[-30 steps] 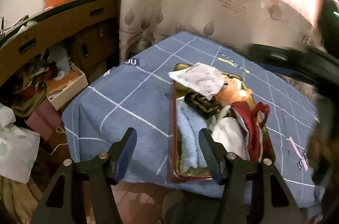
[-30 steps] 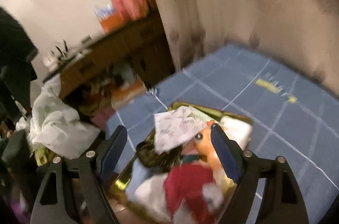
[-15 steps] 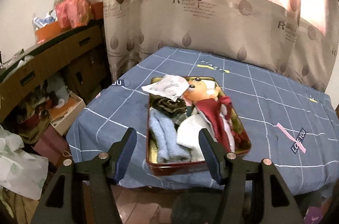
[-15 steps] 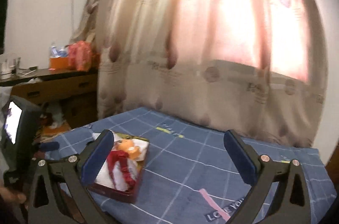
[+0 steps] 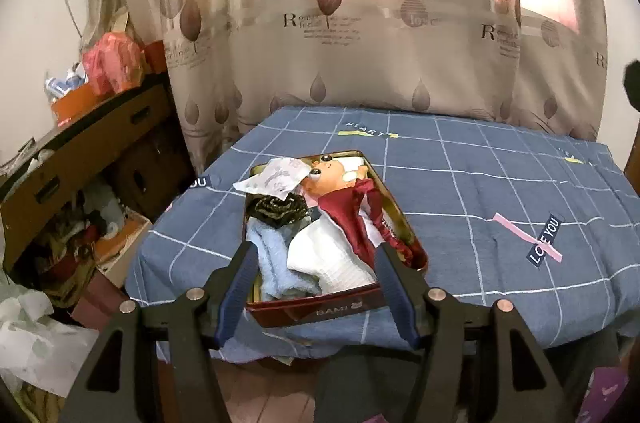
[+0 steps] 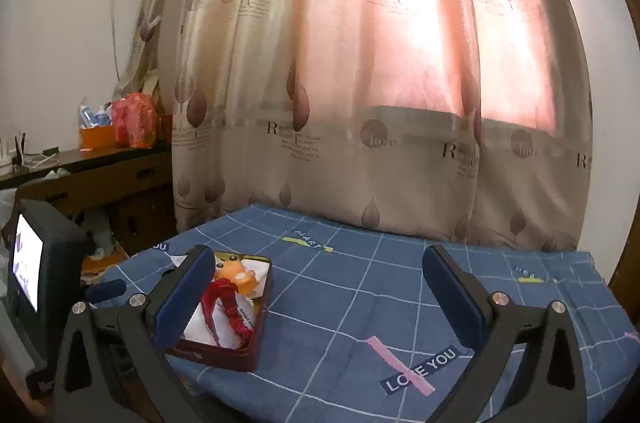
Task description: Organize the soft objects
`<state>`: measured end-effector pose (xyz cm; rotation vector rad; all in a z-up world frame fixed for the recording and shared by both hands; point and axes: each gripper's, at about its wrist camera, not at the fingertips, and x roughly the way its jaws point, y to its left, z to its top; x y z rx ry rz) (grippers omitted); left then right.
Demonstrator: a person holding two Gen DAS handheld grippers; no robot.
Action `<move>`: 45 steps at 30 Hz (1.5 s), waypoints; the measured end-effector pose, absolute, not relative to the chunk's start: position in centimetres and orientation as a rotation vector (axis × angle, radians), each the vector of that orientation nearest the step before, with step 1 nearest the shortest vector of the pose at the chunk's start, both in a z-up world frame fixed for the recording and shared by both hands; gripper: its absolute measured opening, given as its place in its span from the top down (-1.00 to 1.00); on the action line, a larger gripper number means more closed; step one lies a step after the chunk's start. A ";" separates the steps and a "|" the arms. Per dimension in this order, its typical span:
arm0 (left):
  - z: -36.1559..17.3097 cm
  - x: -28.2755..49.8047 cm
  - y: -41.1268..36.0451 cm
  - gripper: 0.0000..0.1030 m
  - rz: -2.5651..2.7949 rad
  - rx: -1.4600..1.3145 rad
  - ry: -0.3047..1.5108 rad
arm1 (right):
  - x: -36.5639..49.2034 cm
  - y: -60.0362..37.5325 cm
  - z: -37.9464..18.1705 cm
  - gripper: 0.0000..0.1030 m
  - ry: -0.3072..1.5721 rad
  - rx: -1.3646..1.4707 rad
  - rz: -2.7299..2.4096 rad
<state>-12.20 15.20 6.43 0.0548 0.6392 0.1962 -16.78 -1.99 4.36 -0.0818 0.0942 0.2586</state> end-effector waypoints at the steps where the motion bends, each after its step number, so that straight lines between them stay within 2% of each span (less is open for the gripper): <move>1: 6.5 -12.3 15.0 -0.21 0.201 0.068 0.634 | -16.7 -2.0 4.3 -1.00 0.099 -0.078 0.261; 8: 6.3 -12.2 14.6 -0.22 0.204 0.087 0.644 | -14.9 -2.8 3.2 -1.00 0.166 -0.056 0.246; 15: 5.4 -11.7 14.0 -0.22 0.147 0.084 0.726 | -7.9 -6.7 -0.4 -1.00 0.387 -0.005 0.197; 23: 4.1 -11.1 12.5 -0.22 0.049 0.069 0.831 | 5.2 -19.3 -7.7 -1.00 0.730 0.093 -0.041; 29: 3.0 -10.6 11.9 -0.22 0.054 0.099 0.876 | 11.2 -26.2 -11.1 -1.00 0.876 0.160 -0.163; 45: 1.6 -9.7 13.3 -0.22 0.079 0.087 0.924 | 15.7 -27.4 -11.0 -1.00 0.837 0.121 -0.188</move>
